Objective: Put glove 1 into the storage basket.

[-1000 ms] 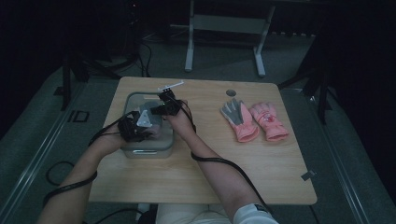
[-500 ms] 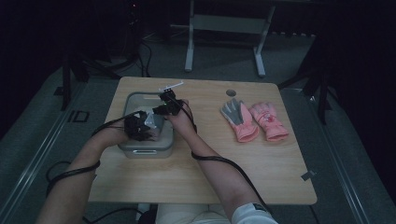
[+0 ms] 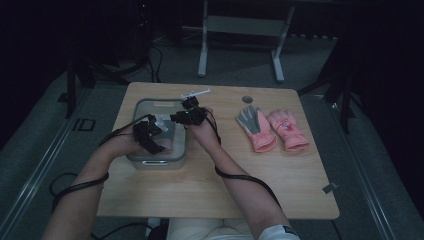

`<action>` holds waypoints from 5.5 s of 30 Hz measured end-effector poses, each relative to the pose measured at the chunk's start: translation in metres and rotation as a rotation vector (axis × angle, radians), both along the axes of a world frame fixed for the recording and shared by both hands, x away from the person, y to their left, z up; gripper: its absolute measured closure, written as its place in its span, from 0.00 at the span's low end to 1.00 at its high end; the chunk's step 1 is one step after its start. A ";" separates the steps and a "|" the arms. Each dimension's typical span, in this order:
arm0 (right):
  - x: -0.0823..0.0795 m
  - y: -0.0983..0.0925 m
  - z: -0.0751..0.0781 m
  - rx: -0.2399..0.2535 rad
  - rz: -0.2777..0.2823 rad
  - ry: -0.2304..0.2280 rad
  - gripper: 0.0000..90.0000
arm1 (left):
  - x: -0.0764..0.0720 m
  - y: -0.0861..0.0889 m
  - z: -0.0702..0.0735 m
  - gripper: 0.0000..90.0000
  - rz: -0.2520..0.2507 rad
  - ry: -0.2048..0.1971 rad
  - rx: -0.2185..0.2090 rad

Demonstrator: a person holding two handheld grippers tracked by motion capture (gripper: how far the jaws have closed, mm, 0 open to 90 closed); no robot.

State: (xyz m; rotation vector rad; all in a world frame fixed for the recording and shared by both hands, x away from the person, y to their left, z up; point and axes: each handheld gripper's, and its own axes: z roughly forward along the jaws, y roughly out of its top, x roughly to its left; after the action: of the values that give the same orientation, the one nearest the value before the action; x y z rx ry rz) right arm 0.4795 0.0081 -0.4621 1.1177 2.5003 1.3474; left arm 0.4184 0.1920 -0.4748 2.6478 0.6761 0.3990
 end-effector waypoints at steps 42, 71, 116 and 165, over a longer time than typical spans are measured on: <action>-0.047 -0.129 0.019 -0.087 0.055 -0.188 0.14 | -0.051 -0.113 0.050 0.00 -0.110 -0.027 -0.265; -0.047 -0.233 0.006 -0.106 -0.117 -0.283 0.51 | -0.125 -0.176 -0.029 0.00 -0.196 -0.078 -0.294; 0.005 -0.242 -0.027 -0.248 -0.275 -0.064 0.98 | -0.141 -0.141 -0.088 0.00 -0.069 -0.091 -0.339; -0.066 -0.179 -0.072 -0.245 -0.385 0.004 0.95 | -0.147 -0.141 -0.091 0.00 -0.102 -0.129 -0.313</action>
State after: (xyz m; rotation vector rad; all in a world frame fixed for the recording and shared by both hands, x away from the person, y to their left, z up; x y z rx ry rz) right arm 0.4139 -0.1712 -0.5345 1.4429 2.2180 0.9119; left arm 0.2713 0.0510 -0.5661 2.3273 0.5141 0.3952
